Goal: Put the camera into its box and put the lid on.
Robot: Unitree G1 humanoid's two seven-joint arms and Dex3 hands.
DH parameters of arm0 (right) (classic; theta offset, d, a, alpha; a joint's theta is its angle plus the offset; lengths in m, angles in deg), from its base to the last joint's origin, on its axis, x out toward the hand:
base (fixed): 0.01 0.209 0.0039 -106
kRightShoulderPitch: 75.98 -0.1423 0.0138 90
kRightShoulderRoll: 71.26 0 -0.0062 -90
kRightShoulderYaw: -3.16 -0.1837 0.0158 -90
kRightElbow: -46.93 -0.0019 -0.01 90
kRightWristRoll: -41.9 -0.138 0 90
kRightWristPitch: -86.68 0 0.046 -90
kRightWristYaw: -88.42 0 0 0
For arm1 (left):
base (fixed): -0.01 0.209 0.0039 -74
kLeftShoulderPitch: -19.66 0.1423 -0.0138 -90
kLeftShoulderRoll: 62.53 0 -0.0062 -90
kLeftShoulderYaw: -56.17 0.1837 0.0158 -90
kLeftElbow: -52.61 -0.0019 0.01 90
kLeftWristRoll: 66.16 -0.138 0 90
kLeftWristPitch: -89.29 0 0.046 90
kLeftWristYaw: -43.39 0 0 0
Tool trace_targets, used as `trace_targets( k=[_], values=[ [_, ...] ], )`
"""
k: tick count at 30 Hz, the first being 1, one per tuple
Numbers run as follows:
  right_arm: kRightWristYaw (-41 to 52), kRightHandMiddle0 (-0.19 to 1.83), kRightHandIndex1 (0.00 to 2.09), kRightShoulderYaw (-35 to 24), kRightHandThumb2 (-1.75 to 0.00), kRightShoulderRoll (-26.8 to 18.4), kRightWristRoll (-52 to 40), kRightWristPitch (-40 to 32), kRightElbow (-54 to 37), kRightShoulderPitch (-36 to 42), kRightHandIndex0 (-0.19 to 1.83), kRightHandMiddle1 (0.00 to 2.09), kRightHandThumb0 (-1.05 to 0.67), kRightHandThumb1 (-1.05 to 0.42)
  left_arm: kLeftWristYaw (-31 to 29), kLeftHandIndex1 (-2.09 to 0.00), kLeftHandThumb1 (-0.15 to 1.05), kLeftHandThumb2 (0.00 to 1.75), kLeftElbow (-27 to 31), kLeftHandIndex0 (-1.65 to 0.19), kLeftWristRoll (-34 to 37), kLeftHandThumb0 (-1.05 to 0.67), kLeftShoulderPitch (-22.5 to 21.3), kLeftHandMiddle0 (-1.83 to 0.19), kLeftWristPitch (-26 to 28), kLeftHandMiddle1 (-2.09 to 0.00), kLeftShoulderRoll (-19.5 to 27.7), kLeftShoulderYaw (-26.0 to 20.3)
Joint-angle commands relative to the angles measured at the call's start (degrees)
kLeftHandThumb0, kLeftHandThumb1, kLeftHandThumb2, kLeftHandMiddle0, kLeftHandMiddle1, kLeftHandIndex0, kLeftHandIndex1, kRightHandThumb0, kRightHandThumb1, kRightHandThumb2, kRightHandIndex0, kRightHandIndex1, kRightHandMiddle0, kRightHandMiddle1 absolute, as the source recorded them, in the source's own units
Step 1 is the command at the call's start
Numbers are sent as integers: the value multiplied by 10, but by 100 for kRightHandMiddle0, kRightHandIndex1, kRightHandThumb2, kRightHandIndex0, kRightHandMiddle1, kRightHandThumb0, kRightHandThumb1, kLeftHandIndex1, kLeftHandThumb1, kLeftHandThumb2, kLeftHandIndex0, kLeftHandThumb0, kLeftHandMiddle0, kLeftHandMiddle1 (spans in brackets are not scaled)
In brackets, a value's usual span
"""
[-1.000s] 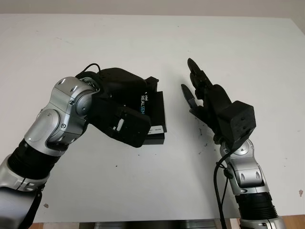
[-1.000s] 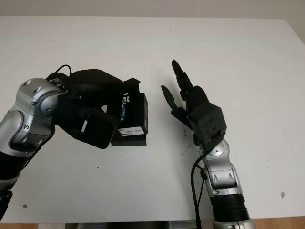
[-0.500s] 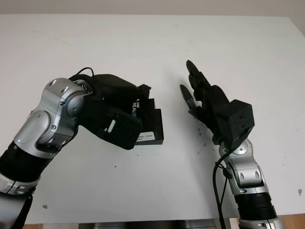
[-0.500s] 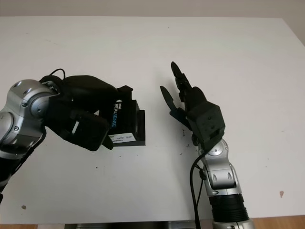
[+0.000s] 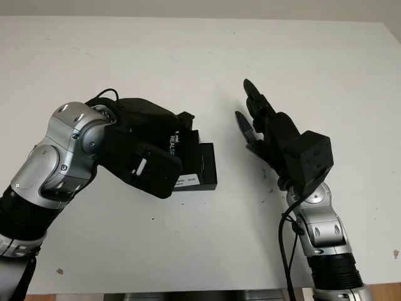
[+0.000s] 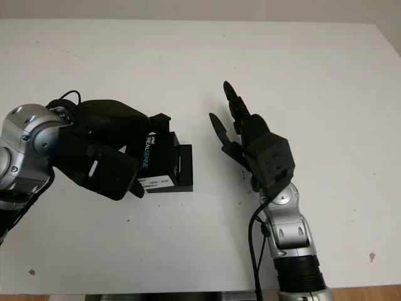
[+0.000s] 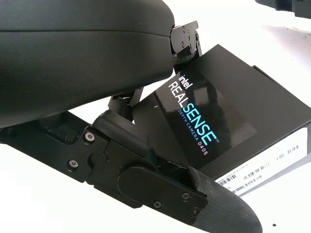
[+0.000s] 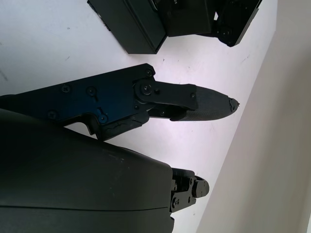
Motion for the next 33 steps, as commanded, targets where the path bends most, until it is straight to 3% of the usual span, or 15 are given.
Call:
trace_targets(
  k=[1,3,7,8,11,14,18,24,31,33],
  values=[
    [-2,1,5,-1,-50,1,2,5,-7,2,-1,5,-71,-105,5,-209,105,15,-4,-11,1,-27,16,-94,-4,-209,-10,13],
    [-4,2,6,-2,-50,2,2,-2,-11,3,-1,5,-72,-105,11,-196,105,14,-9,4,-4,-27,11,-87,-6,-209,-17,20],
    [-5,2,5,-1,-50,0,6,4,-11,5,-1,5,-71,-105,25,-202,105,15,-16,8,-1,-27,6,-83,-7,-209,-33,23],
    [-4,2,5,-2,-50,0,5,7,-11,5,-1,5,-71,-105,30,-203,105,15,-17,7,-1,-28,6,-81,-9,-209,-36,23],
    [-3,1,5,-2,-50,0,4,10,-10,6,-2,5,-71,-105,42,-209,104,14,-18,-16,-3,-30,9,-83,-11,-209,-43,23],
    [-4,2,5,-3,-50,0,4,8,-11,7,-1,5,-71,-105,50,-209,103,11,-19,-15,0,-32,11,-76,-10,-209,-50,23],
    [-5,2,5,-2,-50,1,5,5,-12,7,-1,5,-71,-105,55,-209,105,11,-16,-18,0,-30,9,-86,-13,-209,-54,25],
    [-6,1,5,-3,-49,4,-2,0,-14,8,-2,5,-72,-105,53,-209,105,11,-15,-8,-6,-28,2,-71,-13,-209,-56,29],
    [-6,1,5,-1,-50,3,0,-1,-15,9,-2,5,-71,-105,59,-209,105,15,-23,-28,-2,-26,0,-94,-23,-209,-60,28],
    [-7,1,5,-2,-50,4,0,-4,-16,9,-2,5,-71,-105,65,-209,105,14,-27,-16,-2,-27,1,-92,-29,-209,-61,29]
  ],
)
